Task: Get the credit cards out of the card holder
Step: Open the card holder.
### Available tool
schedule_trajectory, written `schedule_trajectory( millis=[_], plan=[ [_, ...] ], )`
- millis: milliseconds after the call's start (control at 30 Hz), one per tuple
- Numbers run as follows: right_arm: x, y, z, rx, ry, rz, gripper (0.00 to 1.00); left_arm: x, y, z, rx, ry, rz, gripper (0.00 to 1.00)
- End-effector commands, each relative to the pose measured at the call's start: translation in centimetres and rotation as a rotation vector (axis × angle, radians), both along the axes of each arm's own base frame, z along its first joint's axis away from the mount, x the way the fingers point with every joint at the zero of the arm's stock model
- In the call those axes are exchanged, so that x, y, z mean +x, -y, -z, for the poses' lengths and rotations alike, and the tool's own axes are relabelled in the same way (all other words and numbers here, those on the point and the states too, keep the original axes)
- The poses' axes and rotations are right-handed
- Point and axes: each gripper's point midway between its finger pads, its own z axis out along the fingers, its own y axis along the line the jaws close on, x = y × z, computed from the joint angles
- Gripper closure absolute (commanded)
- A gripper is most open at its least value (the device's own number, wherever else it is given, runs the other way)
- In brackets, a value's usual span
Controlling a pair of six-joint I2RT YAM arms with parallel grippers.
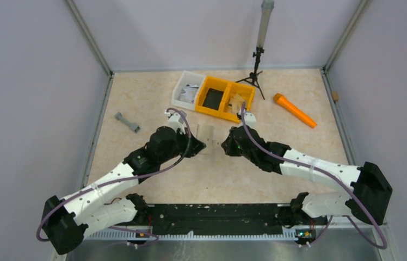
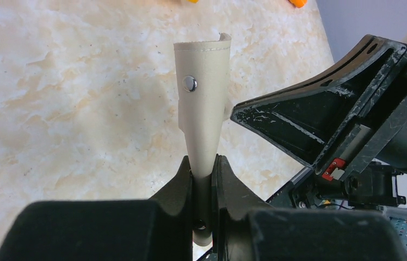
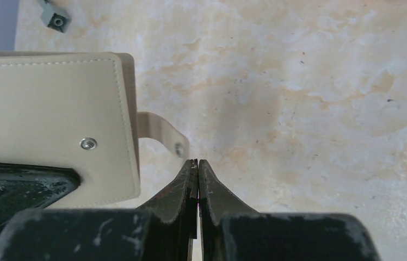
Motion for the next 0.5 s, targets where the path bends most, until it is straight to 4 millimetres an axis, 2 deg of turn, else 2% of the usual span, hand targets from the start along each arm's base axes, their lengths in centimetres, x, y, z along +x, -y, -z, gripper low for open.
schedule_trajectory(
  millis=[0,167,233,300,433,467],
  plan=[
    [0.1,2.0,-0.4,-0.054,0.044,0.027,0.87,0.6,0.1,-2.7,-0.036,0.070,-0.011,1.00],
    [0.1,3.8,-0.2,-0.038,0.032,0.025,0.48,0.2,0.2,-3.0,-0.075,0.055,0.005,1.00],
    [-0.4,3.5,-0.8,0.046,0.021,-0.027,0.41,0.0,0.3,-3.7,-0.122,0.052,0.025,1.00],
    [-1.3,3.0,-2.0,0.148,0.042,-0.076,0.31,-0.1,0.3,-4.4,-0.171,0.045,0.033,1.00],
    [-2.9,2.2,-6.3,0.407,0.183,-0.150,0.09,-0.3,0.4,-5.9,-0.260,0.028,0.038,1.00],
    [-3.3,2.0,-7.2,0.461,0.216,-0.181,0.07,-0.4,0.5,-6.3,-0.285,0.025,0.045,1.00]
  ],
)
